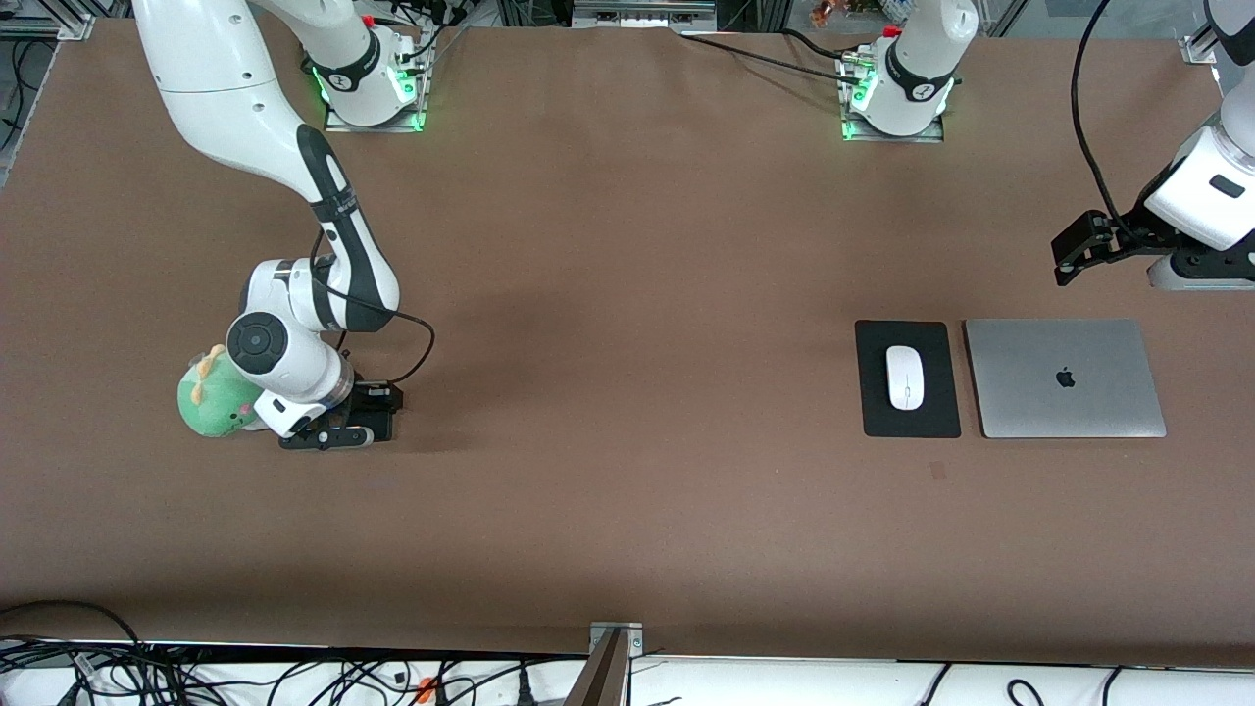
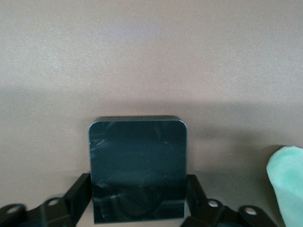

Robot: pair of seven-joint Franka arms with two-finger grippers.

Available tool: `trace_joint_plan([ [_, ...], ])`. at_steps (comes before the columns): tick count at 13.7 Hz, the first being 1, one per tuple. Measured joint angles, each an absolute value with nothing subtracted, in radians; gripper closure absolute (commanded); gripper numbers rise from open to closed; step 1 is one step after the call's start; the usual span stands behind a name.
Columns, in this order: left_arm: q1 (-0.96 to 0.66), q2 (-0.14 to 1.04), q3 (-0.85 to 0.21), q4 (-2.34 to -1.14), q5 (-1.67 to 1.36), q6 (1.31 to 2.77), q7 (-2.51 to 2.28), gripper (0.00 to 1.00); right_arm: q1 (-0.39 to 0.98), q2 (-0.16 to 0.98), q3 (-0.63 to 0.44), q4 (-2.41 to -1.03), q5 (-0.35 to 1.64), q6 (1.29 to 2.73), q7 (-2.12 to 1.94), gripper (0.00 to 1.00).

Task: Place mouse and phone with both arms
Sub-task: 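Lower the black phone onto the table beside the plush toy, then open the right gripper and raise it away from the phone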

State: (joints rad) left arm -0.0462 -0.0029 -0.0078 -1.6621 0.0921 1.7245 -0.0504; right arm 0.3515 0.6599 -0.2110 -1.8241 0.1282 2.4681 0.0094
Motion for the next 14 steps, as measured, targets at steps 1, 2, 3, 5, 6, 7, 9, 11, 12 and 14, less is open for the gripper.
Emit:
trace_joint_plan([
  [1,-0.046,-0.003,-0.008,-1.662,0.092,1.724,-0.050,0.00,0.351,0.656,-0.211,-1.823,0.128,2.469,0.009,0.00],
  [2,-0.046,-0.003,-0.008,-1.662,0.092,1.724,-0.050,0.00,0.351,0.645,-0.210,-1.819,0.128,2.470,0.009,0.00],
  [3,-0.046,-0.003,-0.008,-1.662,0.092,1.724,-0.050,0.00,0.351,0.624,-0.210,-1.816,0.128,2.470,0.009,0.00],
  [5,-0.046,-0.003,-0.008,-1.662,0.092,1.724,-0.050,0.00,0.351,0.569,-0.209,-1.811,0.128,2.465,0.010,0.00],
  [6,-0.046,-0.003,-0.008,-1.662,0.092,1.724,-0.050,0.00,0.351,0.539,-0.209,-1.809,0.128,2.455,0.010,0.00],
  [7,-0.046,-0.003,-0.008,-1.662,0.092,1.724,-0.050,0.00,0.351,0.508,-0.209,-1.804,0.128,2.434,0.010,0.00],
  [9,-0.046,-0.003,-0.008,-1.662,0.092,1.724,-0.050,0.00,0.351,0.439,-0.209,-1.795,0.128,2.355,0.026,0.00],
  [11,-0.046,-0.003,-0.008,-1.662,0.092,1.724,-0.050,0.00,0.351,0.365,-0.209,-1.767,0.128,2.222,0.063,0.00],
  [12,-0.046,-0.003,-0.008,-1.661,0.092,1.724,-0.050,0.00,0.352,0.332,-0.209,-1.742,0.128,2.149,0.077,0.00],
  [14,-0.046,-0.003,-0.008,-1.661,0.092,1.724,-0.050,0.00,0.351,0.265,-0.210,-1.698,0.128,2.023,0.086,0.00],
])
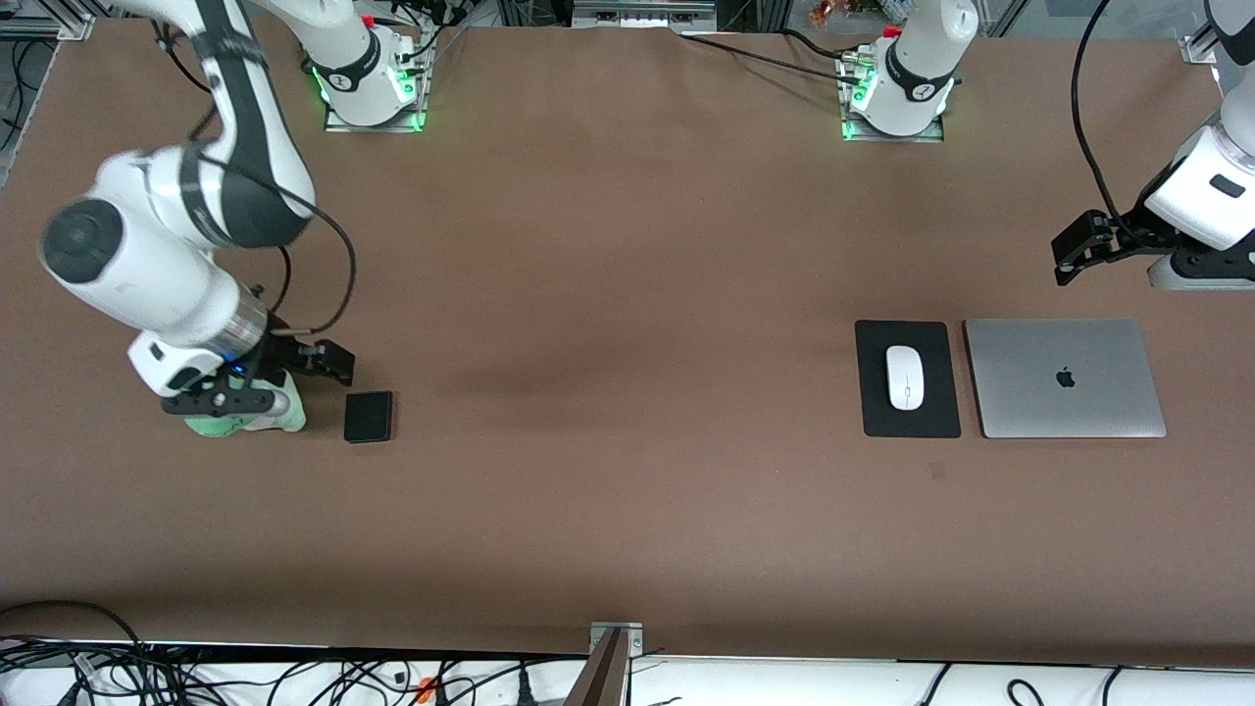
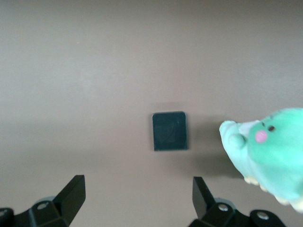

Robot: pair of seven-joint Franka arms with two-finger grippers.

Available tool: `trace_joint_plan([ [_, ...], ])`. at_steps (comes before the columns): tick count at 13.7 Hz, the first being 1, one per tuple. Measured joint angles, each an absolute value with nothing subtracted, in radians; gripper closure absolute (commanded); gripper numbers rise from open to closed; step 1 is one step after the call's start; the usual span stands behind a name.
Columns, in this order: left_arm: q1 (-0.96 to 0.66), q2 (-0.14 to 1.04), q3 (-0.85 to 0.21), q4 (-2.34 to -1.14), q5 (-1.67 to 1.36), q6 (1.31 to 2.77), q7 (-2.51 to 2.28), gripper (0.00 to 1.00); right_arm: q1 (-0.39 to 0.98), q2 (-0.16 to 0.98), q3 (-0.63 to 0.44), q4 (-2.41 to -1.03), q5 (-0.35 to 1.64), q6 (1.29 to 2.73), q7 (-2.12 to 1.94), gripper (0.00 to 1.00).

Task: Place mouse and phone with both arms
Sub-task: 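Open the right gripper and raise it away from the phone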

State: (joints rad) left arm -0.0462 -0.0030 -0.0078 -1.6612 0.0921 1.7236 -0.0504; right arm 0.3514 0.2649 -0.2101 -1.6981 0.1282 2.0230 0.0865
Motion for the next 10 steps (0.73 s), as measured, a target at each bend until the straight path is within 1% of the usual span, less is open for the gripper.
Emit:
trace_joint_plan([
  [3,-0.046,-0.003,-0.008,-1.661,0.092,1.723,-0.050,0.00,0.351,0.143,-0.220,-1.680,0.127,1.843,0.092,0.00],
  [5,-0.046,-0.003,-0.008,-1.660,0.092,1.723,-0.050,0.00,0.351,0.070,-0.224,-1.681,0.108,1.767,0.092,0.00],
  [7,-0.046,-0.003,-0.008,-1.660,0.092,1.723,-0.050,0.00,0.351,0.026,-0.224,-1.687,0.072,1.729,0.092,0.00],
  [10,-0.046,-0.003,-0.008,-1.660,0.092,1.723,-0.050,0.00,0.351,0.012,-0.224,-1.690,0.055,1.717,0.064,0.00],
])
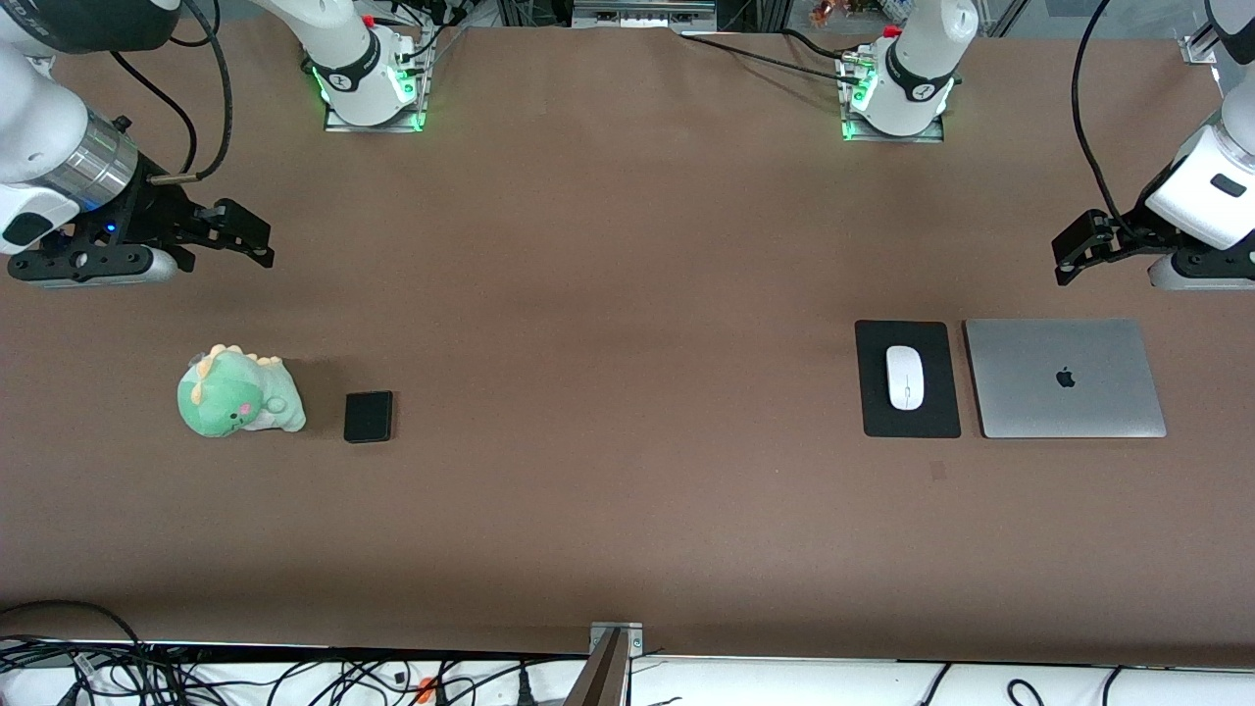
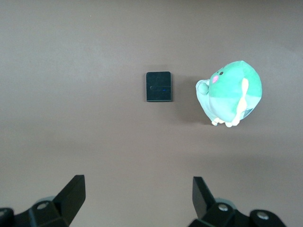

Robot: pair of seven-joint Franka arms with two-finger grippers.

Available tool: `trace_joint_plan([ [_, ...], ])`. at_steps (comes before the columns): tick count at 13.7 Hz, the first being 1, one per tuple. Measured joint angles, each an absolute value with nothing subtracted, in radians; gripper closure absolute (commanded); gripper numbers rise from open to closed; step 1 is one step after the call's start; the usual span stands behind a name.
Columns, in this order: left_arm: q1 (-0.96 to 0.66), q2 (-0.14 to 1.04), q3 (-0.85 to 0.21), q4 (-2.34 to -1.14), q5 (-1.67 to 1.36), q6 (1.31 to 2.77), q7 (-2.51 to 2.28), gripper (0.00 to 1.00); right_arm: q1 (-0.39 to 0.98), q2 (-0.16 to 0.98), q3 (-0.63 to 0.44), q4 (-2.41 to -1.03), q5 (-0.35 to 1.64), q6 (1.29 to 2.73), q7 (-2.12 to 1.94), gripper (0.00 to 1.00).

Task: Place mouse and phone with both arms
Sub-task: 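Open the right gripper and raise it away from the phone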

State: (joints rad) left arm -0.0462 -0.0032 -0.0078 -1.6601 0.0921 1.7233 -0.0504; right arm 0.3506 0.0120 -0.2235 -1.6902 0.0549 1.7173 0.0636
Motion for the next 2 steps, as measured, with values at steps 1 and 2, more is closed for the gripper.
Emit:
trace_joint_plan([
  [1,-0.046,-0.003,-0.008,-1.660,0.092,1.723,-0.050,0.00,0.351,0.013,-0.223,-1.690,0.044,1.717,0.059,0.00],
  [2,-0.046,-0.003,-0.008,-1.660,0.092,1.723,-0.050,0.00,0.351,0.014,-0.223,-1.690,0.035,1.717,0.057,0.00],
])
